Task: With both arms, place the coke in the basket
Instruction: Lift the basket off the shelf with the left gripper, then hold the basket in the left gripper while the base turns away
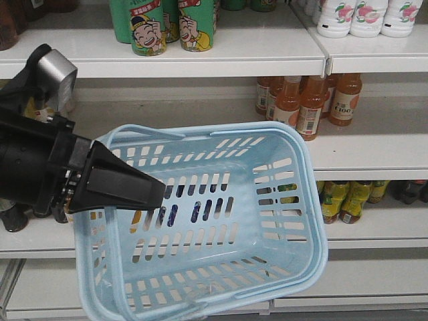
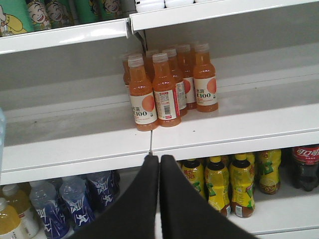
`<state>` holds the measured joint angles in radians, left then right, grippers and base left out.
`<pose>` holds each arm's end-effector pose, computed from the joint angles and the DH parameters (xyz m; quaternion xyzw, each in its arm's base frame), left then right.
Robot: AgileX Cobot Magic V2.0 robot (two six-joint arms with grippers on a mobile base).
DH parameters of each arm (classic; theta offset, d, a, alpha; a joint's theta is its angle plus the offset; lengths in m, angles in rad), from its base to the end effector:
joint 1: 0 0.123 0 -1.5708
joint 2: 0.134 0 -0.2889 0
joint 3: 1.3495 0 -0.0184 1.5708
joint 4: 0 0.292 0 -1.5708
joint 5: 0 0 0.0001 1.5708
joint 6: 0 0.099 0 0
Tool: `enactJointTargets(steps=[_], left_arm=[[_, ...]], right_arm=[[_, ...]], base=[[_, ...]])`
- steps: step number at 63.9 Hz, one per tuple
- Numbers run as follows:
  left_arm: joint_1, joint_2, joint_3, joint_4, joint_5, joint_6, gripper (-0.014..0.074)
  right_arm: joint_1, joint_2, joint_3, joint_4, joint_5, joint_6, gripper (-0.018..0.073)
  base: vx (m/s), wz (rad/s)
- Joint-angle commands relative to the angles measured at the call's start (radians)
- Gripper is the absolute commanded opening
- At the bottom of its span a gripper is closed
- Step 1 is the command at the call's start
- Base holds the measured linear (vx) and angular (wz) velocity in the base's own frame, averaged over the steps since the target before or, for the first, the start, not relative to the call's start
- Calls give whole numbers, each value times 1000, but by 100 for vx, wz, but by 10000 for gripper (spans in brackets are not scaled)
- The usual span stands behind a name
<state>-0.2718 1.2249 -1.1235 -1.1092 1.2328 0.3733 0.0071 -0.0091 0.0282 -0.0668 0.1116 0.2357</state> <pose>0.2315 -0.1514 0.3776 0.1785 0.8250 -0.5108 0.1632 0.1023 0.0000 0.1929 0.0611 0.7196 0.0583 0.6892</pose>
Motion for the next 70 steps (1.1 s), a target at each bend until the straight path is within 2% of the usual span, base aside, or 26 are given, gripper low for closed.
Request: enactJointTargets(steps=[1,70], left_arm=[[-24,-58,-22,-94,13,-7,-8],[-30,-97,-22,-107,13,-11,-8]], right_arm=[[-4,-18,15,-5,-77,-2,-5],[-4,-18,15,-5,-77,-2,-5]], base=[[0,0],[0,0]])
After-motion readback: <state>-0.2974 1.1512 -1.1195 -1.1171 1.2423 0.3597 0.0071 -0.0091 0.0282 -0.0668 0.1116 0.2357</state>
